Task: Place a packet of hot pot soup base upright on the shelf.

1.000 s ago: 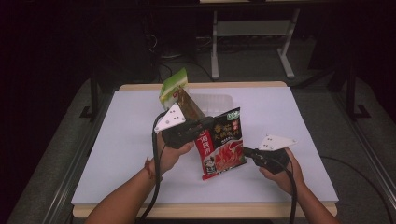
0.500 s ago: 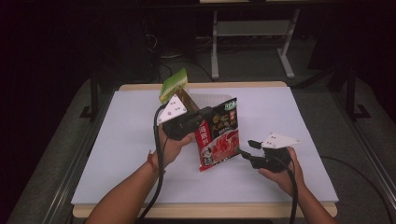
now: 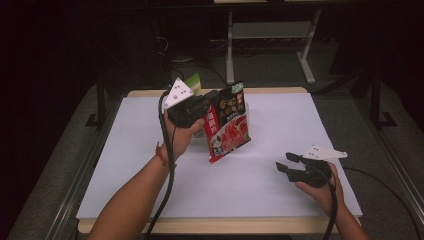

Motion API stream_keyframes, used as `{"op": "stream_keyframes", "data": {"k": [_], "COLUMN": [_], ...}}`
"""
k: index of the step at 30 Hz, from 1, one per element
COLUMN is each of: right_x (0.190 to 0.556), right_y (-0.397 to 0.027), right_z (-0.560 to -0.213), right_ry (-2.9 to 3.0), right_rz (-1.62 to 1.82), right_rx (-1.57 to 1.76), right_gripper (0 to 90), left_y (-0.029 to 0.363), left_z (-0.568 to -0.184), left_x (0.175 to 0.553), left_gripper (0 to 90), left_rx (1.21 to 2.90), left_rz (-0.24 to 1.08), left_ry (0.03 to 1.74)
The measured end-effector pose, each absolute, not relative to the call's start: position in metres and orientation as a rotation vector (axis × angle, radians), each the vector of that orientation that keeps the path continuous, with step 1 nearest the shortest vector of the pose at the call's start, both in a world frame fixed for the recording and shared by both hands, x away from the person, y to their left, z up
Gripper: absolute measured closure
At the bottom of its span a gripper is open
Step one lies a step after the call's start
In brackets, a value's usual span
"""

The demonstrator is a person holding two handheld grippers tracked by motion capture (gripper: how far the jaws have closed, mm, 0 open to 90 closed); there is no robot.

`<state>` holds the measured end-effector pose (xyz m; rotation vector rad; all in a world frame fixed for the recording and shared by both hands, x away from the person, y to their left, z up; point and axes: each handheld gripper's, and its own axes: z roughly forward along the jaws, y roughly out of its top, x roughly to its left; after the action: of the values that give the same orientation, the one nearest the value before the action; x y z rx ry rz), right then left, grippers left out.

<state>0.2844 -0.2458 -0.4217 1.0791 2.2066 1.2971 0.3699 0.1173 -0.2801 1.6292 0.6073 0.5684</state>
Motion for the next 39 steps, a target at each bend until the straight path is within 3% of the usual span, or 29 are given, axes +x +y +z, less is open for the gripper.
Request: {"op": "stream_keyframes", "data": {"k": [9, 22, 31, 39], "right_x": [0.284, 0.283, 0.282, 0.282], "right_y": [-0.244, -0.24, -0.238, -0.24], "right_z": [-0.426, -0.428, -0.43, -0.431], "right_ry": [2.232, 2.258, 2.287, 2.289], "right_rz": [1.289, 1.299, 1.309, 1.311], "right_rx": [1.077, 1.06, 1.049, 1.053], "right_gripper": [43.6, 43.5, 43.1, 42.9], "left_y": [0.113, 0.076, 0.051, 0.044], "left_z": [-0.275, -0.274, -0.288, -0.299], "left_x": [0.399, 0.435, 0.458, 0.468], "left_gripper": [86.3, 87.4, 88.1, 88.4], "left_rx": [1.6, 1.597, 1.635, 1.559], "left_rz": [0.633, 0.671, 0.739, 0.777], "left_ry": [0.717, 0.782, 0.828, 0.884]}}
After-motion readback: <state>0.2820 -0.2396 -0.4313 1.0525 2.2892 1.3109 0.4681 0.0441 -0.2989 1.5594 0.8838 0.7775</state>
